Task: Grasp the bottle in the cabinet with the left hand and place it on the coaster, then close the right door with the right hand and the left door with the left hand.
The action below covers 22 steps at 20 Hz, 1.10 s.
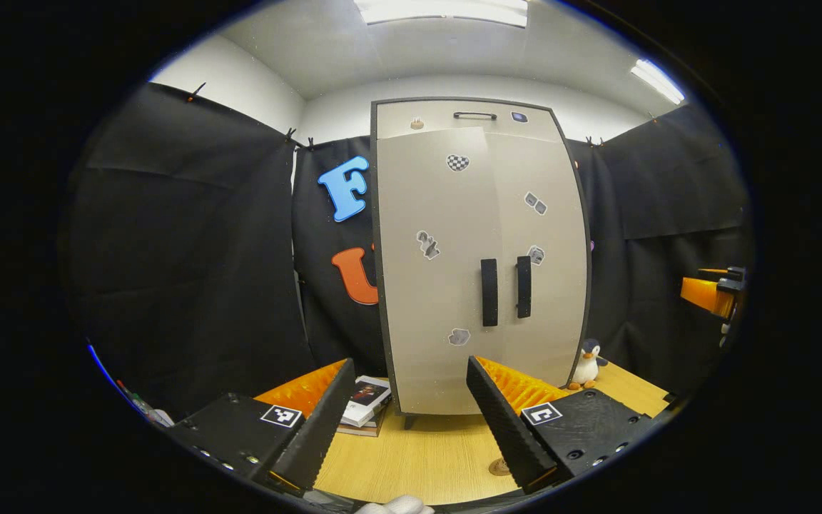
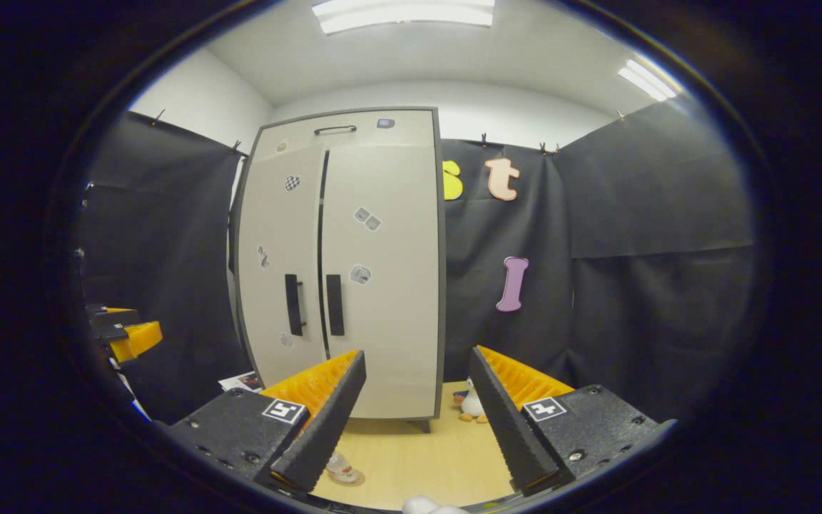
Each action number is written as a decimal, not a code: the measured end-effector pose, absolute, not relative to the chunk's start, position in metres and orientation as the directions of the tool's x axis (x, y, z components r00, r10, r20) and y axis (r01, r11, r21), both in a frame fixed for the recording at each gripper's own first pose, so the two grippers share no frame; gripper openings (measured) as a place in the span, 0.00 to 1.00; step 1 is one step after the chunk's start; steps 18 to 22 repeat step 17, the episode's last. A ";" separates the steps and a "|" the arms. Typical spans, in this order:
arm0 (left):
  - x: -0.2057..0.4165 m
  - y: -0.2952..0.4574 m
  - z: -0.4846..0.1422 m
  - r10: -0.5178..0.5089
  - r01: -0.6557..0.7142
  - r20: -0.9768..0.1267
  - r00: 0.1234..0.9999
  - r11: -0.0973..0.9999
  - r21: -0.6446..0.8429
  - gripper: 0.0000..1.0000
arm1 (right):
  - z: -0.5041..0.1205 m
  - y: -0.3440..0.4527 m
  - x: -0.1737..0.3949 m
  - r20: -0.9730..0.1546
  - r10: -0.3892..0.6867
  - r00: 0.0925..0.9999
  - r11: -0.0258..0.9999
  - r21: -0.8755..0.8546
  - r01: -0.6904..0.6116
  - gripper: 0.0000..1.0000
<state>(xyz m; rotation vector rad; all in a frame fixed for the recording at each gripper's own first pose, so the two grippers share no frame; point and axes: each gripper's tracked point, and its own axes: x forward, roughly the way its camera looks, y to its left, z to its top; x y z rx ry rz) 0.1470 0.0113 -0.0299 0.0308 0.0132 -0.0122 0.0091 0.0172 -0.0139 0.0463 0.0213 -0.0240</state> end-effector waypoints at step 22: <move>0.155 0.012 -0.032 -0.016 0.017 -0.014 1.000 0.999 0.041 0.96 | -0.015 0.021 0.021 -0.019 -0.028 0.999 0.998 0.047 0.029 0.96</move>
